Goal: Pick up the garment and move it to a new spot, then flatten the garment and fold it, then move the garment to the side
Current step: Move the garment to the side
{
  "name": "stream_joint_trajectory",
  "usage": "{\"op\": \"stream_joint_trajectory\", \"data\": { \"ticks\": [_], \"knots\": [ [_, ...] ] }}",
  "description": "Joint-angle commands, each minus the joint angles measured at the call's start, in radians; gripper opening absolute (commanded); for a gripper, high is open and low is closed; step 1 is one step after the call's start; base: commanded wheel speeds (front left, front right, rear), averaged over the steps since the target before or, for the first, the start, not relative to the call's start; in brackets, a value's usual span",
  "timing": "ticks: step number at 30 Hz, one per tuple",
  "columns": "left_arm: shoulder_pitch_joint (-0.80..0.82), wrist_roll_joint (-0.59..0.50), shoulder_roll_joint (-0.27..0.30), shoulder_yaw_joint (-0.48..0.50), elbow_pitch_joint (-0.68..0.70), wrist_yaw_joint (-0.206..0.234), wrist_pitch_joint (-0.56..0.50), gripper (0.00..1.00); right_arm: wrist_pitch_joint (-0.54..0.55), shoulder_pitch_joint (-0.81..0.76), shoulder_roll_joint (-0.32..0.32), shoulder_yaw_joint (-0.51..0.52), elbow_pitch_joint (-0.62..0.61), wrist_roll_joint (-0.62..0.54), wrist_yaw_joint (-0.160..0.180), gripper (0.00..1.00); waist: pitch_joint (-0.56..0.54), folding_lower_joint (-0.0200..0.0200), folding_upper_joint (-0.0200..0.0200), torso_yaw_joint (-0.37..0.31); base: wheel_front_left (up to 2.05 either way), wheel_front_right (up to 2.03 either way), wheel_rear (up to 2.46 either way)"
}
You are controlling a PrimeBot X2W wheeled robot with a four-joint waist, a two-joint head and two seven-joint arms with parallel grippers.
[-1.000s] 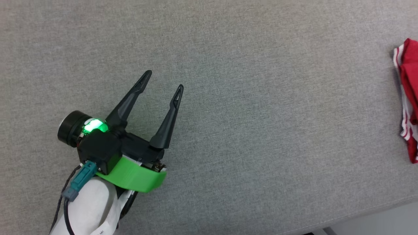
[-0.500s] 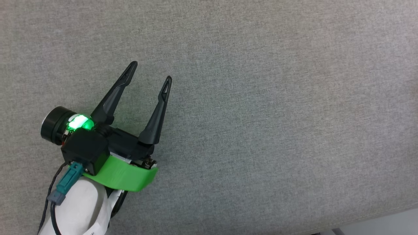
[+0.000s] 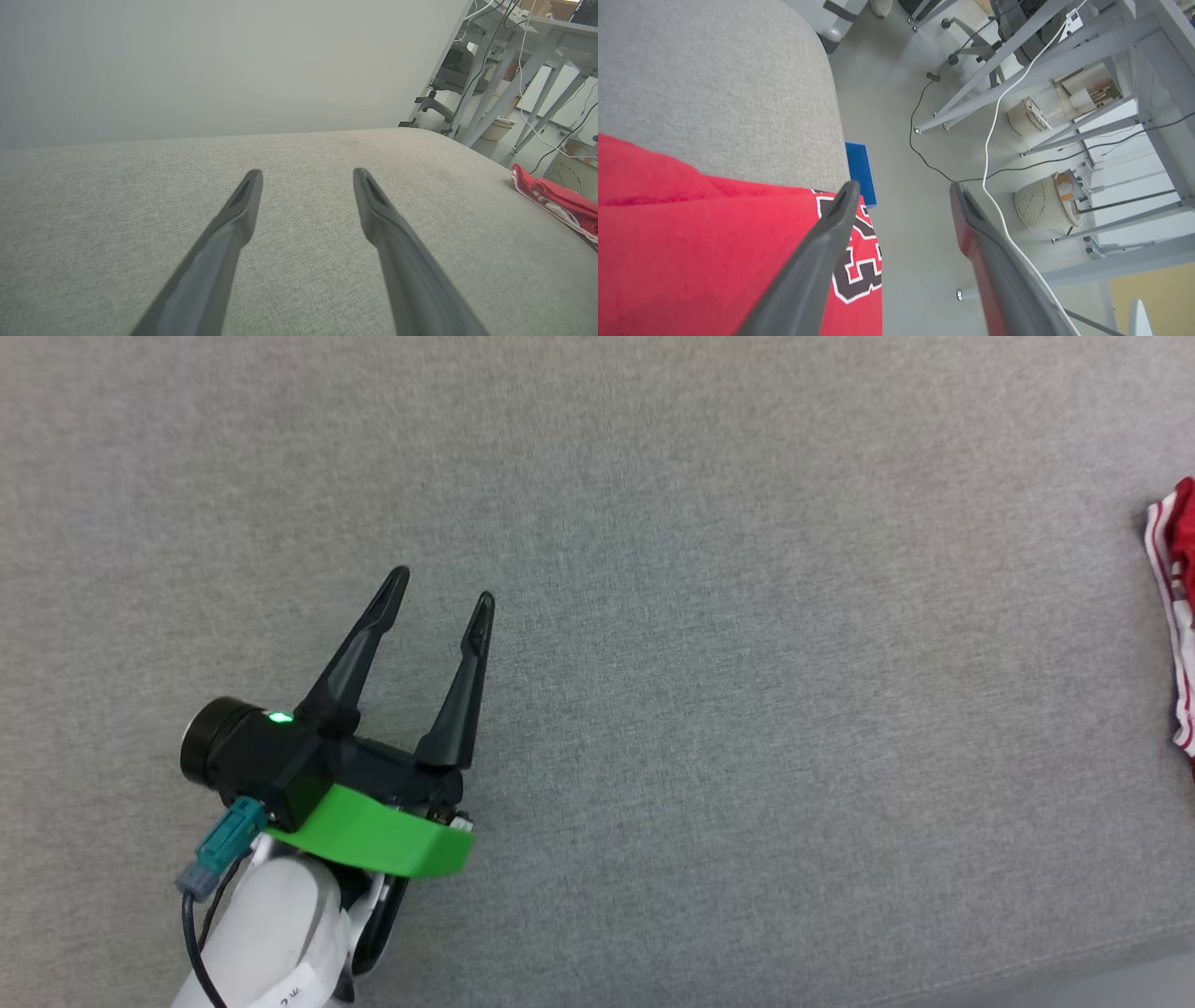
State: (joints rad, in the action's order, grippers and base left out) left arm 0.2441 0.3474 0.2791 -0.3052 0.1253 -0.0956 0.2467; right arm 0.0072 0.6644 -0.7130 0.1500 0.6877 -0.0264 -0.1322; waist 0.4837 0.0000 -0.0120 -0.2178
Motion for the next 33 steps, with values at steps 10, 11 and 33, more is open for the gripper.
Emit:
{"op": "stream_joint_trajectory", "data": {
  "ticks": [10, 11, 33],
  "knots": [
    [-0.088, 0.016, -0.032, 0.076, -0.096, 0.021, 0.014, 1.00, -0.047, -0.131, 0.169, -0.058, -0.390, 0.184, 0.002, 1.00, -0.277, 0.0000, 0.0120, 0.083, 0.00, 0.00, 0.00],
    [-0.097, 0.014, -0.036, 0.083, -0.101, 0.023, 0.015, 1.00, -0.048, -0.158, 0.191, -0.055, -0.429, 0.199, 0.002, 1.00, -0.291, 0.0000, 0.0120, 0.091, 0.00, 0.00, 0.00],
    [-0.233, -0.046, -0.154, 0.218, -0.220, 0.001, 0.015, 1.00, -0.174, -0.609, 0.602, -0.183, -0.681, 0.214, 0.002, 1.00, -0.425, 0.0000, 0.0120, 0.223, 0.00, 0.00, 0.00]
  ]
}}
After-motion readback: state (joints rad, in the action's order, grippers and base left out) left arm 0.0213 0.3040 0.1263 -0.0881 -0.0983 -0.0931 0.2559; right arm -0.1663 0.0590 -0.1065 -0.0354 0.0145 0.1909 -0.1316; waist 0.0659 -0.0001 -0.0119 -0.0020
